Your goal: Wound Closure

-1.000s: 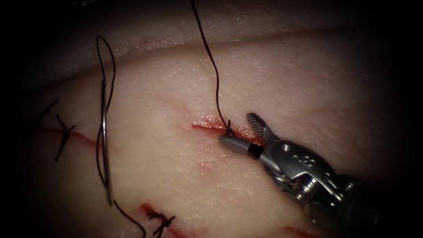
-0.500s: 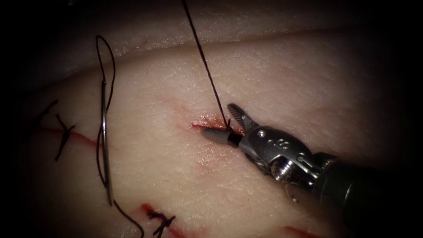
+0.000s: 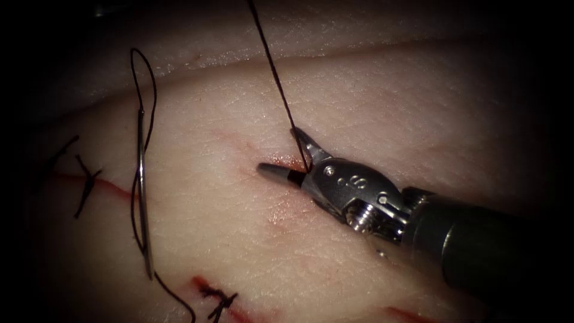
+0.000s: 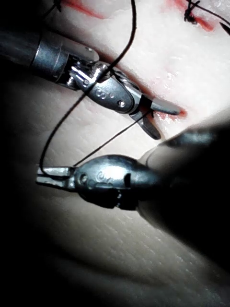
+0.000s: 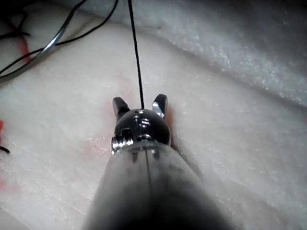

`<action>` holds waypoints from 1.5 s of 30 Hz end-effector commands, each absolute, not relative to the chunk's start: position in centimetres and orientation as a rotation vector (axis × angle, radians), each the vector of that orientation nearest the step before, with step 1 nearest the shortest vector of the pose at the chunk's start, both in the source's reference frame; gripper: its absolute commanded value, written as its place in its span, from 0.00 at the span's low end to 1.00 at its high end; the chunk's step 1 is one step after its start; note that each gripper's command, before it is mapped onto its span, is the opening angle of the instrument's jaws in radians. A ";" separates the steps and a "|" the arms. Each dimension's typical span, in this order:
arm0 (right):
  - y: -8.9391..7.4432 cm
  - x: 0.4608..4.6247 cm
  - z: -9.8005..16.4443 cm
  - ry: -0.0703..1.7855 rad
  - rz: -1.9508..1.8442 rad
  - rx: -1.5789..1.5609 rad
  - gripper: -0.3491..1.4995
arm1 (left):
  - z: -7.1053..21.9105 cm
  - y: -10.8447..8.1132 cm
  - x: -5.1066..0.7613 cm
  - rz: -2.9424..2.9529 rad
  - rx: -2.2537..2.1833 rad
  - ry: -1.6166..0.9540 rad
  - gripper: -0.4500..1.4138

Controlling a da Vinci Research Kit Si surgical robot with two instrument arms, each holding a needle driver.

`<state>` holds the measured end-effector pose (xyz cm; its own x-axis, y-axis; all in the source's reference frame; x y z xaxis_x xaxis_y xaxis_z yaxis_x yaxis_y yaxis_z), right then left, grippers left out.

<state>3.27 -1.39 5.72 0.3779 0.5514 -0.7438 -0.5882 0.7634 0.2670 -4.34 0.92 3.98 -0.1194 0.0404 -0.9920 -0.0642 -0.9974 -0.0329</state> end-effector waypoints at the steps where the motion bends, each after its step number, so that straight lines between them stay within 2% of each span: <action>1: -1.3 3.37 5.8 0.934 0.725 -0.050 0.74 | 4.0 1.0 -4.42 2.299 -2.040 0.033 0.00; 10: -1.3 3.43 5.9 0.927 0.706 -0.061 0.73 | 3.9 0.9 -4.42 2.300 -2.045 0.028 0.00; 12: -1.3 3.44 5.9 0.923 0.702 -0.061 0.63 | 3.9 0.9 -4.43 2.300 -2.045 0.029 0.00; 13: -1.3 3.44 5.9 0.924 0.695 -0.056 0.12 | 3.9 0.9 -4.44 2.296 -2.052 0.027 0.00; 14: -1.3 3.44 5.9 0.924 0.691 -0.050 0.00 | 3.9 0.9 -4.45 2.296 -2.052 0.027 0.00; 20: -1.3 3.42 5.9 0.911 0.726 -0.072 0.00 | 3.8 0.8 -4.44 2.298 -2.064 0.026 0.00; 23: -1.3 3.27 5.7 0.951 0.723 -0.056 0.00 | 3.8 0.8 -4.40 2.299 -2.073 0.019 0.00; 24: -1.3 3.11 5.6 0.965 0.715 -0.038 0.19 | 3.8 0.7 -4.38 2.296 -2.092 0.012 0.00; 25: -1.4 3.00 5.5 0.970 0.710 -0.028 0.20 | 3.8 0.6 -4.38 2.299 -2.095 0.012 0.00; 26: -1.4 2.69 5.4 0.969 0.714 -0.027 0.27 | 3.7 0.5 -4.38 2.306 -2.108 0.011 0.00; 30: -1.3 2.03 5.1 0.949 0.729 -0.036 0.30 | 3.7 0.2 -4.45 2.298 -2.155 -0.011 0.00; 33: -1.2 1.54 5.0 0.960 0.739 -0.036 0.36 | 3.6 -0.2 -4.57 2.271 -2.185 -0.063 0.00; 34: -1.2 1.38 5.0 0.969 0.751 -0.054 0.61 | 3.6 -0.3 -4.64 2.258 -2.205 -0.078 0.00; 35: -1.2 1.28 5.0 0.969 0.768 -0.079 0.76 | 3.6 -0.4 -4.70 2.248 -2.217 -0.097 0.00; 38: -1.2 1.02 5.0 1.012 0.768 -0.088 0.76 | 3.7 -0.7 -4.91 2.216 -2.264 -0.161 0.00; 41: -1.2 0.84 4.9 1.023 0.754 -0.076 0.65 | 3.7 -1.0 -5.11 2.206 -2.285 -0.206 0.00; 42: -1.2 0.79 4.9 1.020 0.751 -0.074 0.56 | 3.8 -1.1 -5.17 2.204 -2.287 -0.221 0.00; 43: -1.2 0.73 4.9 1.003 0.736 -0.053 0.25 | 3.9 -1.3 -5.31 2.200 -2.299 -0.254 0.00; 44: -1.2 0.70 4.9 0.963 0.684 -0.032 0.00 | 4.0 -1.5 -5.43 2.202 -2.308 -0.262 0.00; 45: -1.2 0.72 4.9 0.954 0.642 -0.022 0.00 | 4.0 -1.5 -5.50 2.203 -2.302 -0.284 0.00</action>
